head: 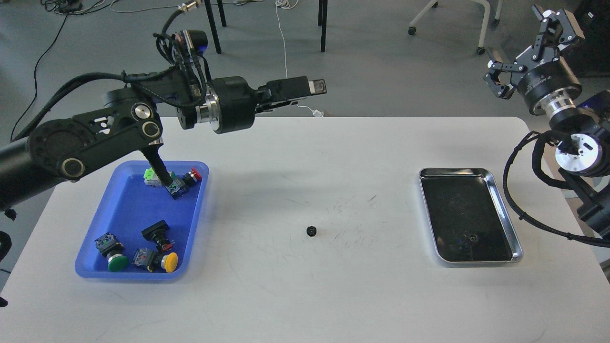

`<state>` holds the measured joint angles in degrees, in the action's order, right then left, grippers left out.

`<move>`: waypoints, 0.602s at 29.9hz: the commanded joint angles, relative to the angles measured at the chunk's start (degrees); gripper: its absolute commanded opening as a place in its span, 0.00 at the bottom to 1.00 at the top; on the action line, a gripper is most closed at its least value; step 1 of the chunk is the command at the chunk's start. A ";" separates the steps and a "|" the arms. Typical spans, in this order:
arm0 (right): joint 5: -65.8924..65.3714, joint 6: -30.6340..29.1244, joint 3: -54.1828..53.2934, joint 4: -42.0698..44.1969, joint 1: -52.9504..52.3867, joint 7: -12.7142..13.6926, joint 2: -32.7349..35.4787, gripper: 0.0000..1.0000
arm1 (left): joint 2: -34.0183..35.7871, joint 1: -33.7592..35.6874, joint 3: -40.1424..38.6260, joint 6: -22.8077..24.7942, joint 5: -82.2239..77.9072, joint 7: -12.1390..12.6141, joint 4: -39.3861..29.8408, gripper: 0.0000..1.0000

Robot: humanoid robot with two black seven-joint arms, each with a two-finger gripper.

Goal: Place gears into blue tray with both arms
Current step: 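Swing the left gripper over the blue tray toward the black ring, then grasp the black ring on the table with the left gripper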

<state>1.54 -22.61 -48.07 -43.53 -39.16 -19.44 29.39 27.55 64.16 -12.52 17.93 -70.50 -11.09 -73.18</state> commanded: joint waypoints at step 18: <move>0.13 -2.44 -7.39 -3.05 11.21 -2.27 -4.70 0.99 | -12.43 -12.47 8.65 -3.17 -53.77 -0.16 4.89 0.71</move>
<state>1.67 -25.06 -55.39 -46.10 -28.53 -21.53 24.73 16.01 53.23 -3.97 14.92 -123.10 -11.26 -69.60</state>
